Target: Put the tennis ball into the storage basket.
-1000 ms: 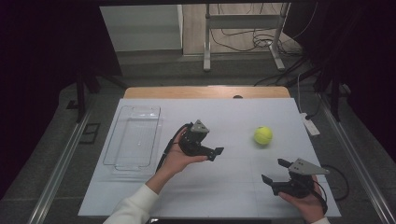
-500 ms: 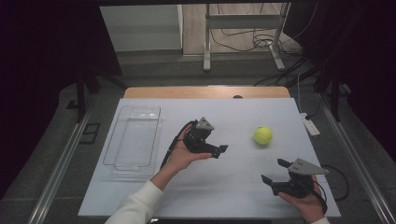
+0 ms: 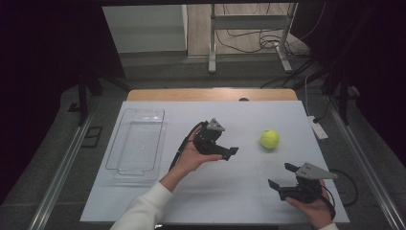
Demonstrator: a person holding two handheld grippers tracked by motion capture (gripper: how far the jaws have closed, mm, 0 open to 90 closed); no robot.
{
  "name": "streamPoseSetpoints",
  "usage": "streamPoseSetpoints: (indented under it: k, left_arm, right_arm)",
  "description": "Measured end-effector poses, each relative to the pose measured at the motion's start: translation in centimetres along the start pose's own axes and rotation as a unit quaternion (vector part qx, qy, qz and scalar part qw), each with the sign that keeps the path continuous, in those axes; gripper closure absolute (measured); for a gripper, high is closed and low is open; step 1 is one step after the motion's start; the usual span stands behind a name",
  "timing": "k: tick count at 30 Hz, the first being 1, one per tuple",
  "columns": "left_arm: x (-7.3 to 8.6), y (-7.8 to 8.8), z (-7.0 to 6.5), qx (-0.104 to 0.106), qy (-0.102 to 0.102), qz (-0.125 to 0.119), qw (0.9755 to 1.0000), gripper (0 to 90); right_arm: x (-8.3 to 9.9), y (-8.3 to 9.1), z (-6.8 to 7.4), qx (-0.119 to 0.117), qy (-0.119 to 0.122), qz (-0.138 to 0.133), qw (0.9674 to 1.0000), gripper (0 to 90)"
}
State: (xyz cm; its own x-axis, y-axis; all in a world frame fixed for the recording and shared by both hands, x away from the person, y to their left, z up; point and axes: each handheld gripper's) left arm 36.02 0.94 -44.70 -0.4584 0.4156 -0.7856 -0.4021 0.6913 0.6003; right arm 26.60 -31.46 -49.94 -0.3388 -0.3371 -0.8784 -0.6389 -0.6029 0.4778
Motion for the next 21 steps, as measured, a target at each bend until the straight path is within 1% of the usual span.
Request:
streamPoseSetpoints:
  k: [7, 21]
  left_arm:
    - [-0.38, -0.39, -0.09, 0.003, -0.002, 0.000, 1.0000, 12.0]
    - [-0.63, -0.99, 0.37, 0.002, 0.004, 0.001, 1.0000, 11.9]
  right_arm:
    - [0.01, 0.01, -0.04, 0.000, -0.001, 0.000, 1.0000, 11.2]
    - [0.04, -0.03, -0.06, 0.000, 0.000, 0.001, 1.0000, 11.2]
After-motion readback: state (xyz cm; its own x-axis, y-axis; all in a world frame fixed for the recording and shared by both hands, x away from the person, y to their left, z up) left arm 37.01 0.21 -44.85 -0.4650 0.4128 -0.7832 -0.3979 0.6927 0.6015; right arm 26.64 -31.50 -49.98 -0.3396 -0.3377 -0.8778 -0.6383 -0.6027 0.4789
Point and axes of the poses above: each handheld gripper's, and its own axes: y roughly backward along the jaws, x roughly out of its underside, z roughly to its left, and after that the axes turned 2 degrees about -z, right-handed
